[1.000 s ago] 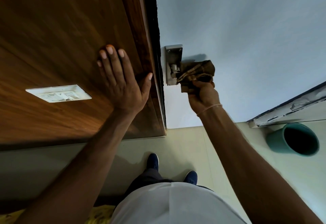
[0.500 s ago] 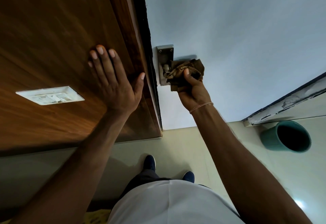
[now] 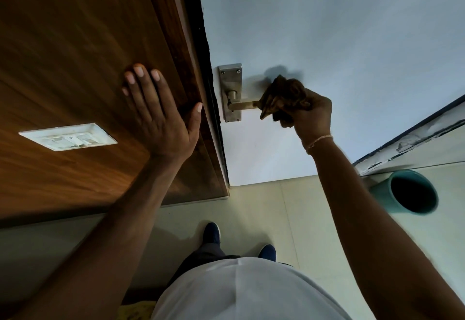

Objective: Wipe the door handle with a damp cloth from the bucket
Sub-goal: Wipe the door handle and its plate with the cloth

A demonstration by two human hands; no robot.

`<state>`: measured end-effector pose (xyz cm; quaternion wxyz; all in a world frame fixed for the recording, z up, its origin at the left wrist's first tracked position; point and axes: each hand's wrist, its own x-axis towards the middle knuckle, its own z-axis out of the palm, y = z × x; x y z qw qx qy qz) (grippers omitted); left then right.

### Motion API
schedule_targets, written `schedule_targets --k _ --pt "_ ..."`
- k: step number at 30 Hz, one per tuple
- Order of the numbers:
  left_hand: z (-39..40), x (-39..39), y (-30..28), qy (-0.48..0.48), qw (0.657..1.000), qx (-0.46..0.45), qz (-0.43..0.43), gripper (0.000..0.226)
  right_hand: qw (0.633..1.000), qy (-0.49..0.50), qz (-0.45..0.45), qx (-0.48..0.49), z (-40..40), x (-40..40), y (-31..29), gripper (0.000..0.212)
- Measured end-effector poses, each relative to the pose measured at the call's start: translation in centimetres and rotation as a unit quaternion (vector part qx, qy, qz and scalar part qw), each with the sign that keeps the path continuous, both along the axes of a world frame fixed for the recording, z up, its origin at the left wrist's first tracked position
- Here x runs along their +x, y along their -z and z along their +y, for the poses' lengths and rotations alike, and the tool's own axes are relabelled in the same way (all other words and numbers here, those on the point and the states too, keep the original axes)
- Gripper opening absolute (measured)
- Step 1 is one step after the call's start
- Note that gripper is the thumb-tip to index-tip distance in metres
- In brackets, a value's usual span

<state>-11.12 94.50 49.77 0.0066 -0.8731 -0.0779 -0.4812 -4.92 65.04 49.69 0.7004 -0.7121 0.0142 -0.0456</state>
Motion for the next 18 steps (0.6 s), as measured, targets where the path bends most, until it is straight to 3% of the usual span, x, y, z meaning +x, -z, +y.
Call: schedule_targets --k 3,7,14,18 --pt "-0.1 -0.1 -0.1 -0.001 1.0 0.0 0.001 0.094 0.977 -0.024 -0.124 -0.173 1.7 0.0 -1.1 0.03" --pt "0.0 -0.2 -0.3 -0.001 1.0 0.001 0.005 0.094 0.888 -0.006 -0.232 -0.397 5.4 -1.2 -2.2 0.041" --pt "-0.1 -0.5 -0.3 0.001 1.0 0.002 0.006 0.093 0.771 -0.075 -0.393 -0.496 11.4 -3.6 1.5 0.028" --pt "0.3 -0.5 -0.2 0.009 1.0 0.008 0.004 0.093 0.769 -0.04 -0.454 -0.448 6.7 -1.8 2.3 0.026"
